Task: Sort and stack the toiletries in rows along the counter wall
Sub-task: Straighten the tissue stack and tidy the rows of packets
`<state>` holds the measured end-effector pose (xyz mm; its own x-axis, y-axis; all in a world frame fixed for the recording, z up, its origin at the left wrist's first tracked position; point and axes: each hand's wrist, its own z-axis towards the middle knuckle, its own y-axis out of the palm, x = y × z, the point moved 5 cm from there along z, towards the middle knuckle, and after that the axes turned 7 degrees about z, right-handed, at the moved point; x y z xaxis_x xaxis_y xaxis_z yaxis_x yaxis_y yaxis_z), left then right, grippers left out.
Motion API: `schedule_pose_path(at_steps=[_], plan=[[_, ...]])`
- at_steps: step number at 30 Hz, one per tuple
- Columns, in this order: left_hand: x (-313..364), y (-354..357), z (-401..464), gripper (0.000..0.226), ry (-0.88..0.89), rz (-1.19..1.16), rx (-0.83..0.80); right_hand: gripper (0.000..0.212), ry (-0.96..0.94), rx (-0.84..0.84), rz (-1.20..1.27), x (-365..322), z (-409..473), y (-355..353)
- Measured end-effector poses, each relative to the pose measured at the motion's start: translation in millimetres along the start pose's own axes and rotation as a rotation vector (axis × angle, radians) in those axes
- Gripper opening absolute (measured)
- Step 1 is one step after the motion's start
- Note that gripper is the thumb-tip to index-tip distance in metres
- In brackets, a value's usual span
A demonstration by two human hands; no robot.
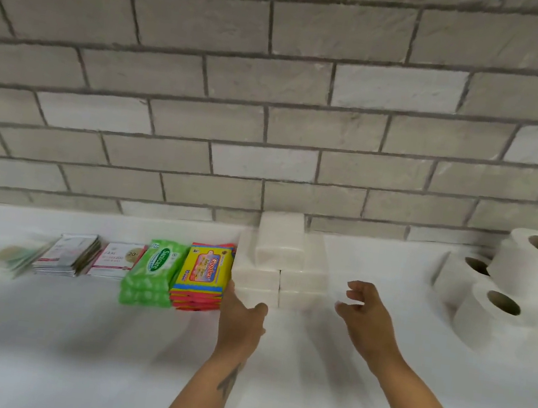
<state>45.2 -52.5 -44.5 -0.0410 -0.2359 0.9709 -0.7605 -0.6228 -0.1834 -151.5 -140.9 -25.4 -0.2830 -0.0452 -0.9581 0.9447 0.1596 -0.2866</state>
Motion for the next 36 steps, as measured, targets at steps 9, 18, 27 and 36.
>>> schedule_pose_path(at_steps=[9,18,27,36], plan=[[-9.8,0.8,23.1,0.069,-0.007,-0.038,-0.053,0.051,0.053,-0.09,0.014,9.4,16.4,43.7],[-9.9,4.8,37.5,0.055,-0.078,-0.033,-0.034,0.046,0.099,-0.096,0.078,18.3,27.7,60.4],[-14.1,4.9,32.7,0.038,-0.08,0.08,-0.054,0.072,0.078,-0.072,-0.004,23.8,26.6,45.9],[-15.7,27.9,14.9,0.034,-0.036,0.159,-0.133,0.069,0.025,-0.054,0.025,29.8,10.1,2.4]])
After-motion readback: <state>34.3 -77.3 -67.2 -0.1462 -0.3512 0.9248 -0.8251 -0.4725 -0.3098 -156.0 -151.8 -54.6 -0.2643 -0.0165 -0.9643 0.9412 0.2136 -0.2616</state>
